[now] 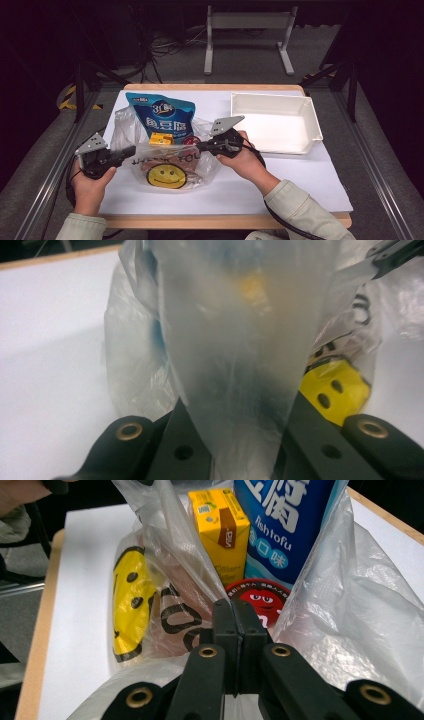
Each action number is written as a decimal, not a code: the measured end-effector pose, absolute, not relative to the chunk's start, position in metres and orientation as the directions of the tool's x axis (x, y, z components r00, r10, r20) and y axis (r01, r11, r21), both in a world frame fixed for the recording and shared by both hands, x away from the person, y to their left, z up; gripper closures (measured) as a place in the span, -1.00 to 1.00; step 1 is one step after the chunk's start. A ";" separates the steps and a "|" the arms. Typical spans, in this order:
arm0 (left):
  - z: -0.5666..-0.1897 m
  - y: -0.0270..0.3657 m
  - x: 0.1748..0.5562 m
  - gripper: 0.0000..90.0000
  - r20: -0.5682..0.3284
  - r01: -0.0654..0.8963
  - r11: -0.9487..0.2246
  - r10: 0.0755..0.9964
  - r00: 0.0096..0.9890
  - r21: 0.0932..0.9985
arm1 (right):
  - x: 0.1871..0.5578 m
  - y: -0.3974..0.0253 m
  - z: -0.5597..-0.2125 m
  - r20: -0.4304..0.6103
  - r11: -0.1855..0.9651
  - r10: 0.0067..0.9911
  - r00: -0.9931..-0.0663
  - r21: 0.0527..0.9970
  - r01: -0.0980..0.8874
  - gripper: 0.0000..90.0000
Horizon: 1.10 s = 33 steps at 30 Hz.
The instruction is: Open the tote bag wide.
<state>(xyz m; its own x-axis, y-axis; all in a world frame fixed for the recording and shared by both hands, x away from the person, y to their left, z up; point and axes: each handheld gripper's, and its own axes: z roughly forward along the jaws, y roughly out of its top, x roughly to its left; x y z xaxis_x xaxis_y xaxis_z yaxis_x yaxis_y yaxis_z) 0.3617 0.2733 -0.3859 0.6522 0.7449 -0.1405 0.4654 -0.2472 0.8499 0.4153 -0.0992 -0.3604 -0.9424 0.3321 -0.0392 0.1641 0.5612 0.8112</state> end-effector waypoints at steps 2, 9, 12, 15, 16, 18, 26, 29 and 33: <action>-0.390 0.274 0.363 0.98 -0.145 0.480 -0.253 0.748 0.648 0.840 | 0.414 -0.097 -0.363 -0.052 0.583 0.322 -0.945 0.798 0.154 0.98; -0.400 0.277 0.362 0.98 -0.173 0.508 -0.248 0.744 0.645 0.825 | 0.411 -0.095 -0.372 -0.075 0.628 0.296 -0.952 0.766 0.135 0.96; -0.402 0.277 0.362 0.98 -0.177 0.514 -0.242 0.751 0.637 0.823 | 0.407 -0.096 -0.372 -0.096 0.640 0.296 -0.950 0.759 0.123 0.92; -0.405 0.275 0.364 0.97 -0.179 0.520 -0.245 0.751 0.636 0.818 | 0.403 -0.097 -0.373 -0.116 0.652 0.288 -0.951 0.750 0.106 0.86; -0.407 0.273 0.365 0.97 -0.176 0.526 -0.256 0.751 0.636 0.811 | 0.401 -0.097 -0.374 -0.120 0.658 0.287 -0.950 0.746 0.104 0.87; -0.409 0.270 0.366 0.97 -0.167 0.533 -0.273 0.752 0.638 0.801 | 0.399 -0.098 -0.377 -0.120 0.675 0.274 -0.954 0.730 0.102 0.89; -0.413 0.270 0.364 0.97 -0.193 0.549 -0.274 0.738 0.647 0.790 | 0.387 -0.098 -0.392 -0.077 0.718 0.199 -0.977 0.690 0.092 1.00; -0.415 0.271 0.360 0.98 -0.191 0.549 -0.281 0.735 0.651 0.787 | 0.383 -0.099 -0.392 -0.068 0.712 0.196 -0.978 0.696 0.094 1.00; -0.420 0.275 0.356 0.96 -0.208 0.559 -0.278 0.728 0.653 0.781 | 0.383 -0.101 -0.397 -0.038 0.701 0.190 -0.981 0.705 0.108 1.00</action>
